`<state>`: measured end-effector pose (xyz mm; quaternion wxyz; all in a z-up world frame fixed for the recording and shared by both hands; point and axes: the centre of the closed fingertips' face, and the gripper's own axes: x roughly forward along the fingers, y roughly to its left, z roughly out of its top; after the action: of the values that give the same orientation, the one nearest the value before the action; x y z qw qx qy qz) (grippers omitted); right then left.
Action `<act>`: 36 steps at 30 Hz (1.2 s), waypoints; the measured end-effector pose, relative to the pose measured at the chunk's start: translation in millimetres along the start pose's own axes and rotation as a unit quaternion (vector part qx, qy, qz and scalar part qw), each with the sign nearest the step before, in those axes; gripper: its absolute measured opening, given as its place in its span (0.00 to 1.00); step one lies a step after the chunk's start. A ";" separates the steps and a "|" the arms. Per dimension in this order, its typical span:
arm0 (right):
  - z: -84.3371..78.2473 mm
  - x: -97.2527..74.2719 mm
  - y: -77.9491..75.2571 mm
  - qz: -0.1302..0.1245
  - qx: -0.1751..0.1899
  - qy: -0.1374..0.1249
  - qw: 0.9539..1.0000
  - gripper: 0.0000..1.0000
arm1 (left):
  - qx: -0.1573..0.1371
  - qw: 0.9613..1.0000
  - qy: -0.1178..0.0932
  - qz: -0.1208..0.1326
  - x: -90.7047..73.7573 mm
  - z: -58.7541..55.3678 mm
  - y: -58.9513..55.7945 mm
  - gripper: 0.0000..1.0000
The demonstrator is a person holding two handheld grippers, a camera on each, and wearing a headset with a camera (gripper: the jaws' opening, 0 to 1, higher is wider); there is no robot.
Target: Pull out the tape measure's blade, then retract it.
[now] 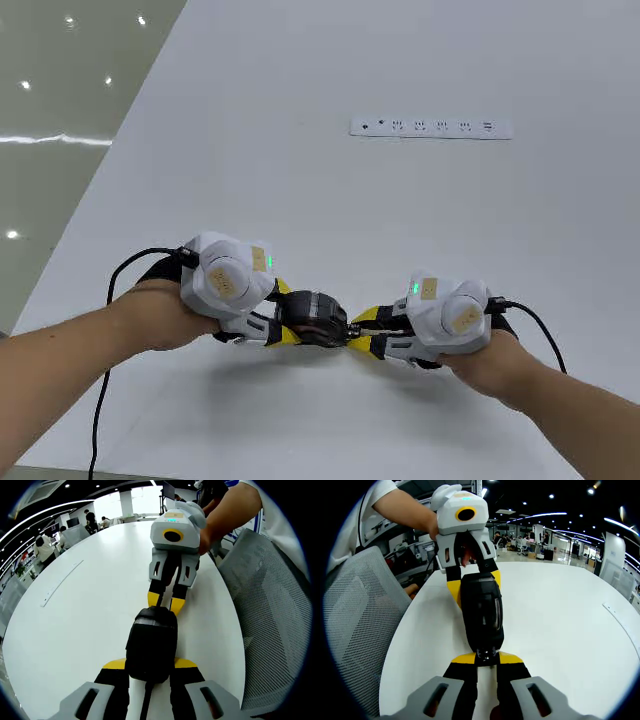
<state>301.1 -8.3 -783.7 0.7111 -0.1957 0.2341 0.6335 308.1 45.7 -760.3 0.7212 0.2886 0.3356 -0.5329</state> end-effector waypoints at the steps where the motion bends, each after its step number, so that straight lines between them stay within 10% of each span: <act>1: -0.2 -0.1 -0.2 -0.001 0.001 0.001 1.000 0.09 | 0.004 1.000 0.004 0.000 -0.2 -0.2 -0.2 0.27; 36: -13.1 -20.8 -1.9 -0.009 -0.006 0.011 1.000 0.08 | 0.000 1.000 0.003 0.003 0.2 -1.4 -1.7 0.27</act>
<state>300.0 -32.9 -782.3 0.7126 -0.2090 0.2369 0.6264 306.2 46.2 -761.4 0.7220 0.2908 0.3368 -0.5298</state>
